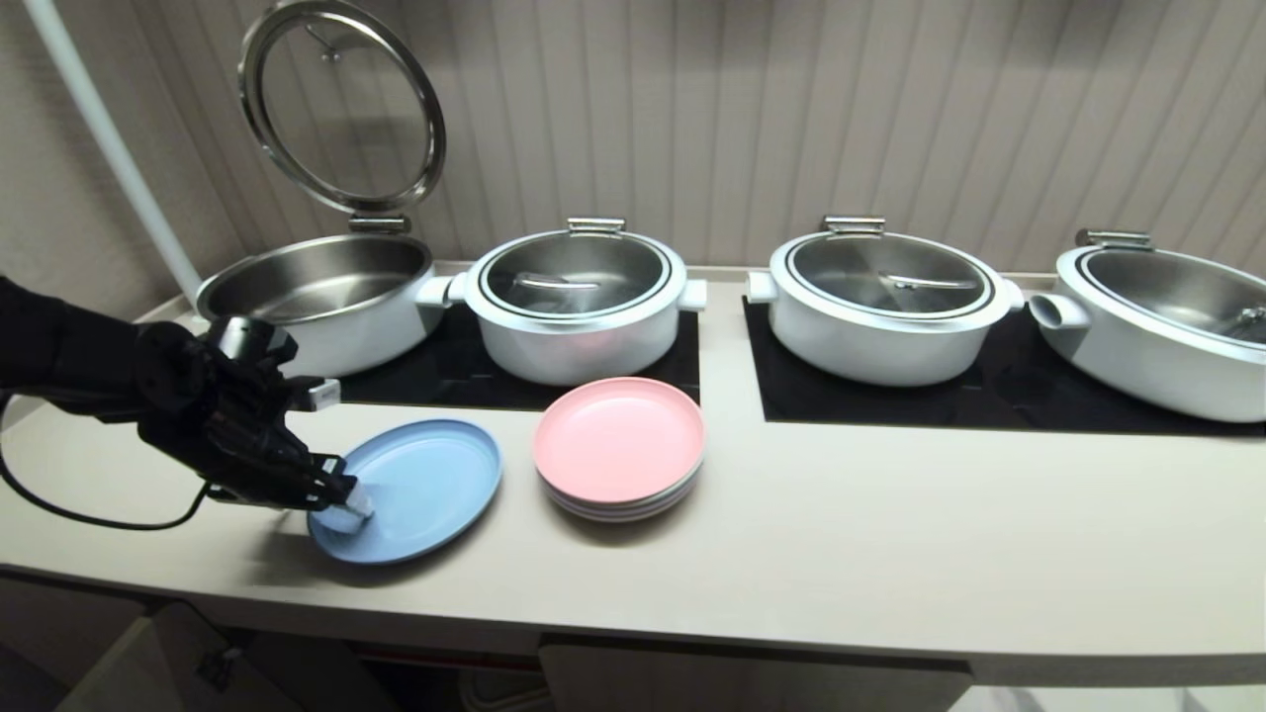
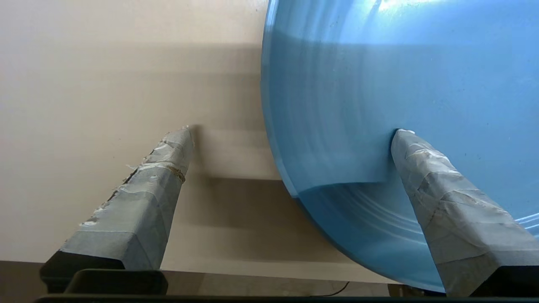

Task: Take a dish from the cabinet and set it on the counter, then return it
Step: Pick up the plate from the table

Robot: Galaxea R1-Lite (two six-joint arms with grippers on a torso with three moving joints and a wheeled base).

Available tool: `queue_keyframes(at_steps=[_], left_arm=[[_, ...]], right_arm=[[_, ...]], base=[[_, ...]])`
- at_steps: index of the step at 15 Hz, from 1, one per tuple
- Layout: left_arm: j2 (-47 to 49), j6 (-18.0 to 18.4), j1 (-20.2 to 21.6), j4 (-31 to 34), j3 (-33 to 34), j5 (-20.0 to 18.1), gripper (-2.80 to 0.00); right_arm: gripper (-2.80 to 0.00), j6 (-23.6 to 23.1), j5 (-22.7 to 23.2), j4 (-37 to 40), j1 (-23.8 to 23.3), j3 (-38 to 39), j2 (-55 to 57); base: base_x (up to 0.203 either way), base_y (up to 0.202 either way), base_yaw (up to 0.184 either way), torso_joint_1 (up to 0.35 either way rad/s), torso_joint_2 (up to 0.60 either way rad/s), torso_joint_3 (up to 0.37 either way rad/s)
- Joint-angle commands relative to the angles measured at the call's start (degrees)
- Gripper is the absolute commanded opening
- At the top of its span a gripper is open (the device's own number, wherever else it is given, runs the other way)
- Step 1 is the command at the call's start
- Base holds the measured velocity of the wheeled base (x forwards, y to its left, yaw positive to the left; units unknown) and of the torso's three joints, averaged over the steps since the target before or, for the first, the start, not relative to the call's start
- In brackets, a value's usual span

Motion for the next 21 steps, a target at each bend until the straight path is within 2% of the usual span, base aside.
queue_keyframes(at_steps=[1,18,19,21], left_arm=[[0.7,0.1,0.0,0.1,-0.5,0.0,0.0],[1.9,-0.1,-0.1,0.1,-2.7,-0.1,0.0],[2.0,-0.1,0.0,0.1,-3.0,-0.1,-2.8],[2.0,-0.2,0.0,0.1,-3.3,-0.1,-2.8]], right_arm=[[-2.8,0.0,0.0,0.0,0.0,0.0,0.0],[-2.8,0.0,0.0,0.0,0.0,0.0,0.0],[-2.8,0.0,0.0,0.0,0.0,0.1,0.0],[-2.8,0.0,0.0,0.0,0.0,0.0,0.0]], base=[[0.0,0.0,0.0,0.0,0.0,0.0],[0.0,0.0,0.0,0.0,0.0,0.0],[0.0,0.0,0.0,0.0,0.0,0.0],[0.0,0.0,0.0,0.0,0.0,0.0]])
